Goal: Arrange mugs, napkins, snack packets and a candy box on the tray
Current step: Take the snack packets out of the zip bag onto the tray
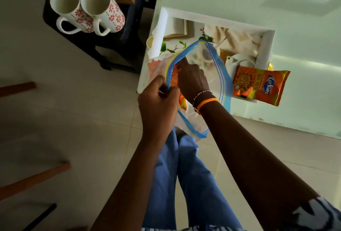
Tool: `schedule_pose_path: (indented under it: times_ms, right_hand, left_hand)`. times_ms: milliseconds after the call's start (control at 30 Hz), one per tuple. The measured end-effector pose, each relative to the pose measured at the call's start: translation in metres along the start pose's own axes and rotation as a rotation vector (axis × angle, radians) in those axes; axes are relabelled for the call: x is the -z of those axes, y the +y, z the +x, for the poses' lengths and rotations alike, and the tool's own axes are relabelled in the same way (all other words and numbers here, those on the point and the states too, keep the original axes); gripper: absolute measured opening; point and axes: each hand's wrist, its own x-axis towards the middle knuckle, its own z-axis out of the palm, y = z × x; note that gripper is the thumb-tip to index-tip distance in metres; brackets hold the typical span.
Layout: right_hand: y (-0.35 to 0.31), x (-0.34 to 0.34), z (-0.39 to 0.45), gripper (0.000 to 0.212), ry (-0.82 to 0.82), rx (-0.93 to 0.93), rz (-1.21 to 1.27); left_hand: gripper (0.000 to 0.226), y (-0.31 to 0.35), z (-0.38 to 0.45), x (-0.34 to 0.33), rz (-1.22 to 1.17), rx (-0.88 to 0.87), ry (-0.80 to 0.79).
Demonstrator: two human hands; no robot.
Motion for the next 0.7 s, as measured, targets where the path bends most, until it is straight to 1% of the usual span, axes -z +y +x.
schedule_pose_path:
  times_ms: [67,133,167,267,333,400,467,500,567,700]
  right_hand:
    - [0.002,0.006,-0.004,0.027,0.024,0.007,-0.027]
    - [0.004,0.017,-0.012,0.020,0.067,-0.021,0.071]
    - [0.008,0.025,-0.017,0.018,0.108,-0.041,0.151]
    - [0.028,0.057,-0.037,0.020,0.208,-0.106,0.393]
    - [0.048,0.080,-0.051,0.019,0.253,-0.189,0.672]
    - [0.069,0.103,-0.063,0.025,0.345,-0.271,0.887]
    - [0.087,0.123,-0.069,0.021,0.474,-0.320,1.022]
    - [0.096,0.131,-0.069,0.020,0.535,-0.347,1.072]
    - [0.111,0.141,-0.065,0.024,0.644,-0.407,1.137]
    - [0.135,0.148,-0.047,0.028,0.779,-0.501,1.273]
  left_hand:
    - [0.025,0.003,0.004,-0.005,0.009,0.007,-0.016]
    - [0.022,0.007,0.007,-0.012,0.028,-0.004,-0.049]
    - [0.020,0.010,0.009,-0.016,0.038,-0.013,-0.066]
    - [0.018,0.018,0.013,-0.031,0.093,-0.049,-0.106]
    - [0.020,0.022,0.018,-0.042,0.120,-0.063,-0.141]
    - [0.019,0.025,0.022,-0.054,0.150,-0.073,-0.173]
    - [0.022,0.026,0.025,-0.066,0.192,-0.083,-0.173]
    - [0.026,0.026,0.026,-0.072,0.213,-0.088,-0.172]
    - [0.029,0.027,0.026,-0.082,0.250,-0.079,-0.180]
    - [0.024,0.026,0.024,-0.095,0.326,-0.067,-0.183]
